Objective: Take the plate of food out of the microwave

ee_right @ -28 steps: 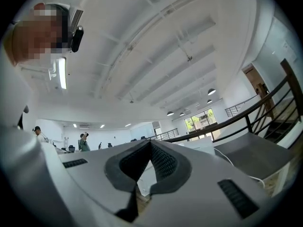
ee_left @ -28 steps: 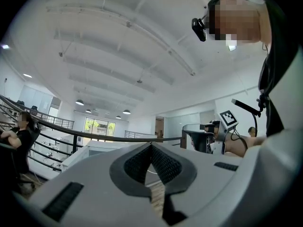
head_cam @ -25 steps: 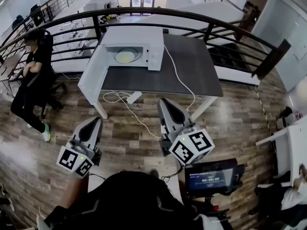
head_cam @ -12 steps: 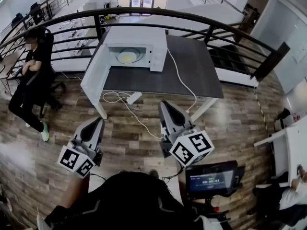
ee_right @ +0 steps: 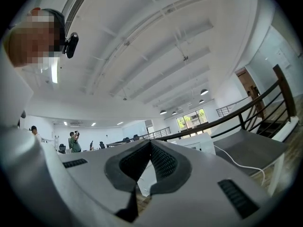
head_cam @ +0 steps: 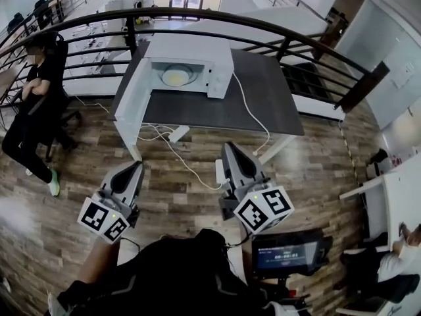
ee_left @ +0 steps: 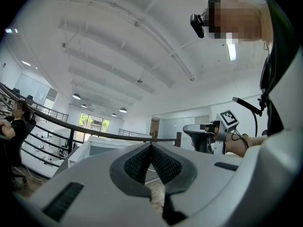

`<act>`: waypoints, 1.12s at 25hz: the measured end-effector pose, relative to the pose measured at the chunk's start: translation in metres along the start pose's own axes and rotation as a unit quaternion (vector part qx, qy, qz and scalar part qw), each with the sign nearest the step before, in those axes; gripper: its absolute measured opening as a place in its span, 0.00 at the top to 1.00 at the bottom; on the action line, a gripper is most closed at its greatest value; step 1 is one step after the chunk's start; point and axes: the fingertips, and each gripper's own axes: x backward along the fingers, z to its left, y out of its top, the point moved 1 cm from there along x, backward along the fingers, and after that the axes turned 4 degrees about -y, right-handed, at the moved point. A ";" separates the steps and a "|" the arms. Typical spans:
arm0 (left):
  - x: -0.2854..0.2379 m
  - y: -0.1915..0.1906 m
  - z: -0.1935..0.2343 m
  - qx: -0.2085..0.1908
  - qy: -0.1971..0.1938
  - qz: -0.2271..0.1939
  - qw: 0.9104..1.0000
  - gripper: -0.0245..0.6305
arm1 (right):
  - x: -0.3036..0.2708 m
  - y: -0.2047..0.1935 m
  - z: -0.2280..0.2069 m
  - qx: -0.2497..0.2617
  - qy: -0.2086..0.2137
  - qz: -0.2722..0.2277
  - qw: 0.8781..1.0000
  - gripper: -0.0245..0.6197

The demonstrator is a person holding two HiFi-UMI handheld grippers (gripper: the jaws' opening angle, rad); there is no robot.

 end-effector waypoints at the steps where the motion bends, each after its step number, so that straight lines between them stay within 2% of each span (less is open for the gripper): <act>1: 0.001 -0.002 0.003 0.002 -0.004 0.001 1.000 0.96 | -0.001 -0.003 0.002 -0.002 -0.003 0.001 1.000 0.96; 9: -0.020 -0.009 0.024 0.007 -0.009 0.007 1.000 0.96 | -0.028 -0.016 -0.009 -0.004 -0.001 0.011 1.000 0.96; 14: -0.064 -0.013 0.043 0.002 0.007 0.015 1.000 0.96 | -0.065 -0.017 -0.049 -0.022 0.012 0.015 1.000 0.96; 21: -0.134 0.005 0.063 -0.023 0.044 0.004 0.999 0.96 | -0.118 0.013 -0.106 -0.026 0.049 0.005 0.998 0.96; 28: -0.198 0.002 0.076 -0.038 0.081 0.022 0.996 0.96 | -0.157 0.035 -0.171 -0.051 0.072 -0.011 0.996 0.96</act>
